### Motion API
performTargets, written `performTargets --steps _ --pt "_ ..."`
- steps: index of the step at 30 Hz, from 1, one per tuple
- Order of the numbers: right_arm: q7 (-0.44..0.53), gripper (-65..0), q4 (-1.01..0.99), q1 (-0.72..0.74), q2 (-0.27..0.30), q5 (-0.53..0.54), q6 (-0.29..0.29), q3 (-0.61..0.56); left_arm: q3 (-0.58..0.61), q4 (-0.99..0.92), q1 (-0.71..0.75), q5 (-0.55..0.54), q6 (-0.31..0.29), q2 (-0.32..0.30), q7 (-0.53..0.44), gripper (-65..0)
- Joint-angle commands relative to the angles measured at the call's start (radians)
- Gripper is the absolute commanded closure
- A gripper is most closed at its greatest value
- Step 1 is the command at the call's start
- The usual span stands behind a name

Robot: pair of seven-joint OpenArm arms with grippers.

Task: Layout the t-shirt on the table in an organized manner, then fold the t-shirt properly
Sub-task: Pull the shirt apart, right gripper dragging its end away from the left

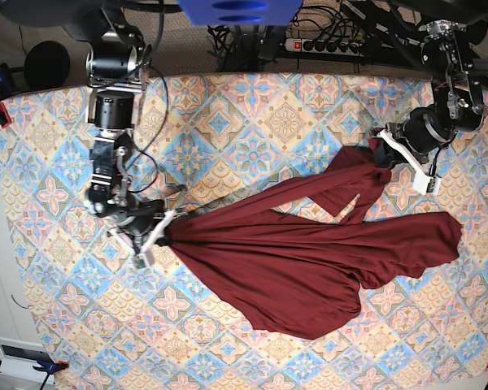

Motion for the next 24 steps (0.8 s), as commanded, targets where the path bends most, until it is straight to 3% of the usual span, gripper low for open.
performTargets --steps 1,7,17,24 --pt "0.014 -0.4 0.019 0.029 0.024 0.000 -0.002 0.025 -0.004 0.015 -0.016 0.012 0.000 -0.012 -0.023 0.0" --pt "0.015 -0.4 0.019 0.029 0.072 0.000 -0.002 0.123 -0.004 0.015 -0.019 0.136 0.000 -0.010 -0.025 0.0" --pt "0.020 -0.4 0.019 0.035 0.072 -0.006 -0.002 0.321 -0.004 -0.009 -0.010 0.216 0.000 -0.019 -0.019 0.0" --pt "0.025 -0.4 0.019 0.038 0.099 -0.006 -0.004 0.391 -0.010 -0.013 0.067 0.215 0.000 -0.107 -0.023 0.0"
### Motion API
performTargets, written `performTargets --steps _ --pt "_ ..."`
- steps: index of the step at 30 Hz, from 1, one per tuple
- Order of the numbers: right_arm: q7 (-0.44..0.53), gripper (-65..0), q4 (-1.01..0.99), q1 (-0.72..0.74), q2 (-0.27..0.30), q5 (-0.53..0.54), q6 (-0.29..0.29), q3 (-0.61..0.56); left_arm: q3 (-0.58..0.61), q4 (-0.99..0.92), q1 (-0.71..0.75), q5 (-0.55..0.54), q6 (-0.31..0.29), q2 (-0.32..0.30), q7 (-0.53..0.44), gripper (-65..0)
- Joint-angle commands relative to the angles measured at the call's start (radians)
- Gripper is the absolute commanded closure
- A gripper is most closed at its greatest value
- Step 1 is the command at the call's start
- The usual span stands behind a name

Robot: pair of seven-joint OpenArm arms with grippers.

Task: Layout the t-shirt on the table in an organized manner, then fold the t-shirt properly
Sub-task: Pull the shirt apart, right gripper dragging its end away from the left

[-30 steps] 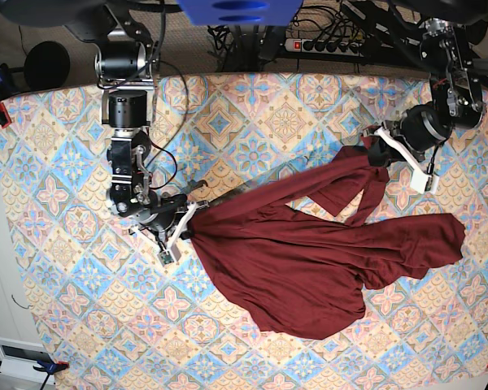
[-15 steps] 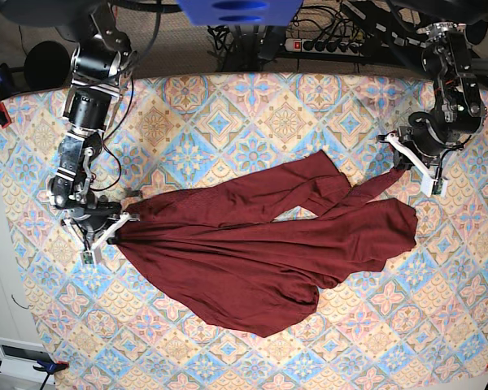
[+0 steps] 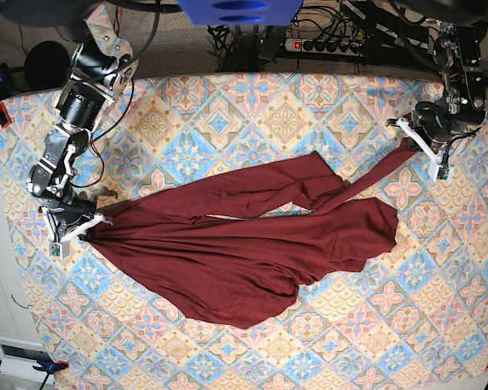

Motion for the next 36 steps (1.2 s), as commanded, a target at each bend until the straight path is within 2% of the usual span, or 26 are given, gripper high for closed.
performTargets --steps 1,8,11,13,21,26,33,36 --pt "0.030 -0.4 0.019 0.029 0.027 0.014 -0.009 0.019 -0.011 0.013 -0.011 -0.005 0.003 -0.040 -0.020 0.0" --pt "0.046 -0.4 0.019 0.029 0.029 0.014 -0.010 0.042 -0.014 -0.059 -0.011 -0.006 0.003 -0.193 -0.021 0.0" --pt "0.049 -0.4 0.019 0.026 0.027 0.012 -0.010 0.039 -0.104 -0.063 -0.012 -0.006 0.003 -0.229 -0.021 0.0" --pt "0.050 -0.3 0.016 0.026 0.027 0.012 -0.010 0.039 -0.201 -0.063 -0.011 -0.006 0.001 -0.232 -0.021 0.0" --pt "0.050 -0.3 0.015 0.028 0.027 0.012 -0.010 0.037 -0.440 -0.063 -0.020 -0.006 0.003 -0.224 -0.021 0.0" --pt "0.050 -0.3 0.015 0.026 0.027 0.012 -0.010 0.037 -0.586 -0.063 -0.020 -0.006 0.003 -0.184 -0.023 0.0" --pt "0.050 -0.3 0.019 0.020 0.027 0.012 -0.009 0.037 -0.540 -0.065 -0.011 -0.003 0.001 -0.184 -0.023 0.0" --pt "0.046 -0.3 0.019 0.017 0.026 0.012 -0.009 0.037 -0.508 -0.065 -0.009 -0.003 0.001 -0.163 -0.018 0.0"
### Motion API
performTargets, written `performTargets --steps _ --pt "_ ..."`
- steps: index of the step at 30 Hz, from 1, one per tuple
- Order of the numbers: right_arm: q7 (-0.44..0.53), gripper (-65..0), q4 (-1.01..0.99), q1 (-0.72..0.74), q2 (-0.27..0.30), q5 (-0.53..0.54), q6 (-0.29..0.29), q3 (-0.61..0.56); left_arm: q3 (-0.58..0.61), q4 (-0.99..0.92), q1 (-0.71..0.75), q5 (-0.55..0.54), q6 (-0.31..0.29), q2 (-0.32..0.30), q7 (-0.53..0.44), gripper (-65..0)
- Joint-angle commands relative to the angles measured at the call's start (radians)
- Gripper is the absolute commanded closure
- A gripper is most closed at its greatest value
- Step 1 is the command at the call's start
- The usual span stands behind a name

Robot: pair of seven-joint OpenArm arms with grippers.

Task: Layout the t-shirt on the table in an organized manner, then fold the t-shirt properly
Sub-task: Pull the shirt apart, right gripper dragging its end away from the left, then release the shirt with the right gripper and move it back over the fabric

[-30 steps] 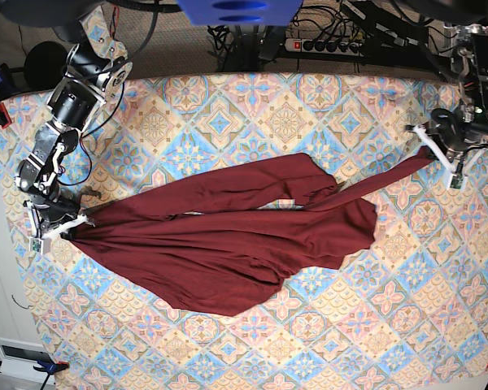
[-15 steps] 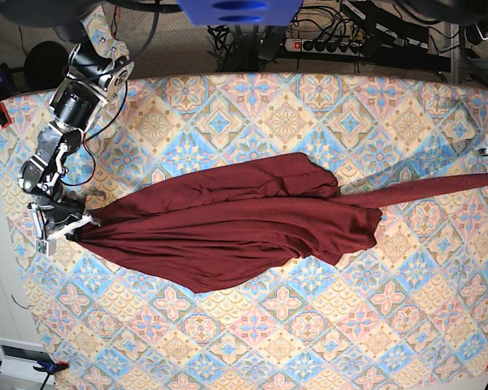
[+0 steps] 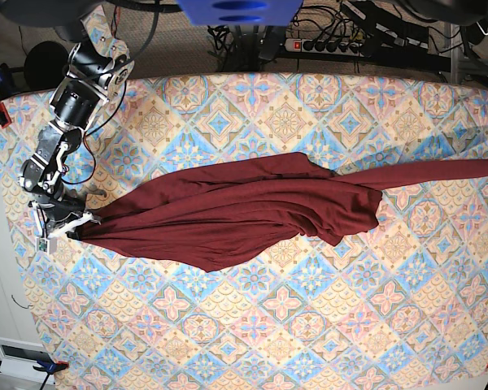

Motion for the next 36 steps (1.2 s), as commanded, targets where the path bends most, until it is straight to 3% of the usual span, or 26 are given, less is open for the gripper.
performTargets --steps 1,4,10,13,16,22,28,34,36 --pt "0.021 -0.3 0.022 0.012 0.017 0.014 -0.001 0.000 0.029 0.011 -0.004 -0.004 0.004 -0.006 -0.015 0.0" --pt "0.024 -0.5 0.023 -0.043 0.015 0.015 -0.001 -0.039 0.104 0.011 -0.010 -0.004 0.006 0.014 -0.017 0.0" --pt "0.027 -1.1 0.094 -0.099 0.015 0.015 -0.001 -0.145 0.141 -0.029 -0.104 -0.002 0.007 0.161 -0.017 0.0" --pt "0.021 -6.0 0.169 -0.105 0.012 0.015 -0.002 -0.161 0.141 -0.137 -0.173 -0.005 0.007 0.218 -0.017 -0.1" --pt "0.021 -11.2 0.223 -0.142 0.012 0.014 -0.005 -0.163 0.140 -0.241 -0.233 -0.007 0.007 0.255 -0.017 -5.7" --pt "-0.030 -19.3 0.321 -0.184 0.012 0.014 -0.005 -0.163 0.134 -0.344 -0.276 -0.016 0.007 0.272 -0.040 -9.1" --pt "-0.032 -21.8 0.413 -0.241 0.012 0.017 -0.001 -0.171 0.135 -0.345 -0.277 -0.016 0.007 0.275 -0.115 -9.1" --pt "-0.035 -22.9 0.481 -0.255 0.010 0.014 0.001 -0.349 0.135 -0.342 -0.317 -0.018 0.007 0.292 -0.110 -9.0" --pt "-0.036 -22.9 0.487 -0.255 -0.014 0.014 0.003 -0.392 0.135 -0.342 -0.317 -0.018 0.007 0.301 -0.115 -9.0"
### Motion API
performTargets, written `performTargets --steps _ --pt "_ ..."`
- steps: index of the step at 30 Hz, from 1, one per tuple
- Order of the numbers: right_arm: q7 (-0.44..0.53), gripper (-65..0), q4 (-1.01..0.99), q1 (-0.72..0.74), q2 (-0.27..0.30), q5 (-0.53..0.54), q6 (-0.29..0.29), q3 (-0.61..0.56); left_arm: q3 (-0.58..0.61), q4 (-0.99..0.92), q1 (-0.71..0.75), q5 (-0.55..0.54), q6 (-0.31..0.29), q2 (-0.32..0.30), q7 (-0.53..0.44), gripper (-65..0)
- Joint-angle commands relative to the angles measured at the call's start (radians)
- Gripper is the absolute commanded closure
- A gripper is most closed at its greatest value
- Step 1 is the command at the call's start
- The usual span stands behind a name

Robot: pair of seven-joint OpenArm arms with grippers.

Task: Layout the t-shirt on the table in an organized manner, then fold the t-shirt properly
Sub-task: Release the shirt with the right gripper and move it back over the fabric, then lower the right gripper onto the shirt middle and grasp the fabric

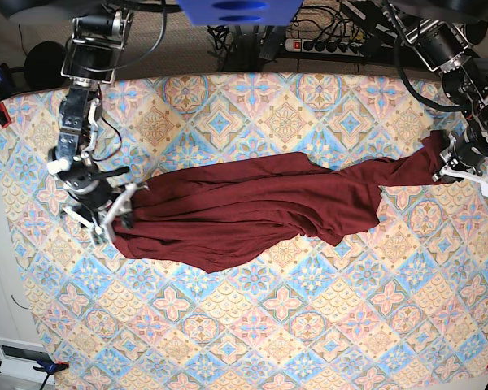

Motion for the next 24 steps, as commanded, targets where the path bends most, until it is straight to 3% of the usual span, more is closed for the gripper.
performTargets --steps 1,7,12,16,24 --pt "0.008 -22.9 0.015 0.007 -0.014 -0.002 -0.003 -0.012 -0.007 0.017 -0.006 -0.003 0.003 -0.017 -0.011 -9.0" --pt "0.010 -22.9 0.015 0.009 -0.122 -0.004 0.001 -0.036 -0.001 0.020 -0.006 -0.003 0.000 -0.006 -0.006 -9.0" --pt "0.008 -22.9 0.015 0.009 -0.218 -0.004 0.058 -0.037 -0.001 0.020 -0.006 -0.003 0.000 -0.006 -0.011 -9.5" --pt "0.007 -22.9 0.009 0.015 -0.218 -0.004 0.058 -0.043 -0.001 0.020 -0.007 -0.003 0.000 -0.006 -0.011 -9.7" --pt "0.007 -22.9 0.015 0.016 -0.197 -0.004 0.060 -0.197 -0.001 0.023 -0.012 -0.003 0.000 0.021 -0.008 -9.7"
